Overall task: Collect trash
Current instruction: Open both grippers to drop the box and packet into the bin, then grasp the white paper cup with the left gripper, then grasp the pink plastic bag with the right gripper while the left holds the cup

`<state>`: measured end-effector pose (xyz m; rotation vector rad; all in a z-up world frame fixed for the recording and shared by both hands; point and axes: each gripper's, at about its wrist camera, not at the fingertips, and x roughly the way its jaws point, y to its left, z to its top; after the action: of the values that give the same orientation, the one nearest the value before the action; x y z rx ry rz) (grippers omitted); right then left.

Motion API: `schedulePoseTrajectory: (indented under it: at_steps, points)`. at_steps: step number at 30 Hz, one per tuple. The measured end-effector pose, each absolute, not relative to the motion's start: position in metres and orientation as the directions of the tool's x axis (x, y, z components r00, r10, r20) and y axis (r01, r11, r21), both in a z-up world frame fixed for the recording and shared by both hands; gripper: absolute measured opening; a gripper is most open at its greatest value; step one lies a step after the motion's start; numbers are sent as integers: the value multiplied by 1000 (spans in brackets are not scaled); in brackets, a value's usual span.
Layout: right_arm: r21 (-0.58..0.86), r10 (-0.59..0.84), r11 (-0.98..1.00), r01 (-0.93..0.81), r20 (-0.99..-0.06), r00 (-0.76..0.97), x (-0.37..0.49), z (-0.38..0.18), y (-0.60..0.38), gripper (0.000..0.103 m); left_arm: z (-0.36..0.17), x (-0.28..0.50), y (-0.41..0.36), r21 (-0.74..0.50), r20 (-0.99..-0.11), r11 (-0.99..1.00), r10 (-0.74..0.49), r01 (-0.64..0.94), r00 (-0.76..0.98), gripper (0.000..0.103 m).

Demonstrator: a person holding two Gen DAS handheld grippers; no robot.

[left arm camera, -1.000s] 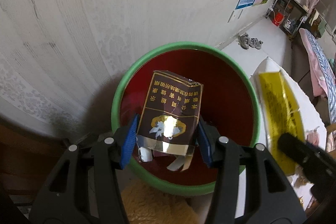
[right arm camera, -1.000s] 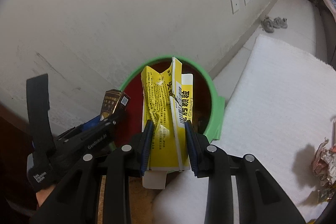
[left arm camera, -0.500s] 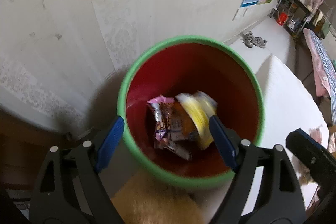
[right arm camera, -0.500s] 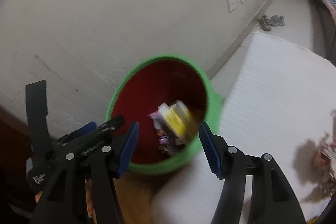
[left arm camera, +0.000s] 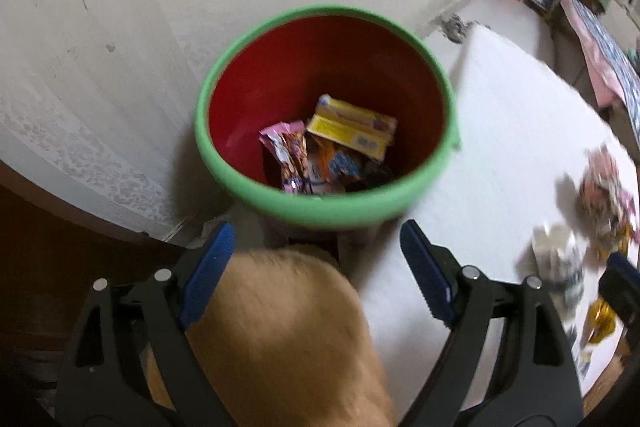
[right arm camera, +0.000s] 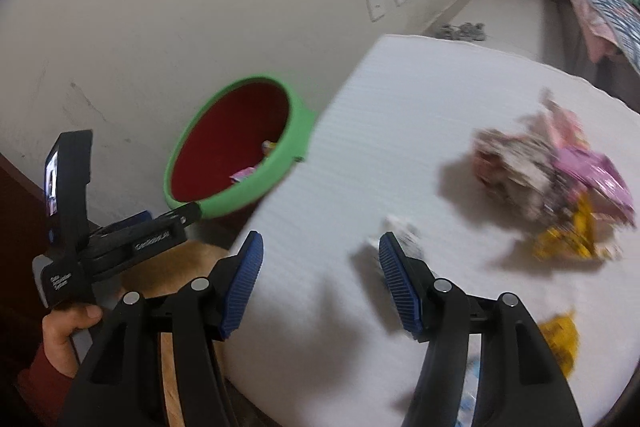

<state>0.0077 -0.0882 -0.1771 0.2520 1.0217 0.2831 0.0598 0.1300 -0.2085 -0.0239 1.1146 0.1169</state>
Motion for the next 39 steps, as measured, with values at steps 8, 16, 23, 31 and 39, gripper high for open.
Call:
schedulePoseTrajectory:
  at_steps: [8, 16, 23, 31, 39]
  points:
    - [341, 271, 940, 26, -789, 551, -31, -174, -150, 59, -209, 28, 82, 75, -899, 997, 59, 19, 435, 82]
    - [339, 149, 913, 225, -793, 591, -62, -189, -221, 60, -210, 11, 14, 53, -891, 972, -57, 227, 451, 82]
    - [363, 124, 883, 296, -791, 600, -80, -200, -244, 60, -220, 30, -43, -80, -898, 952, -197, 296, 393, 82]
    - [369, 122, 883, 289, -777, 618, -79, -193, -250, 60, -245, 40, -65, -136, -932, 940, -229, 314, 281, 42]
    - [358, 118, 890, 282, -779, 616, -54, -192, -259, 60, -234, 15, -31, -49, -934, 935, -167, 350, 317, 29]
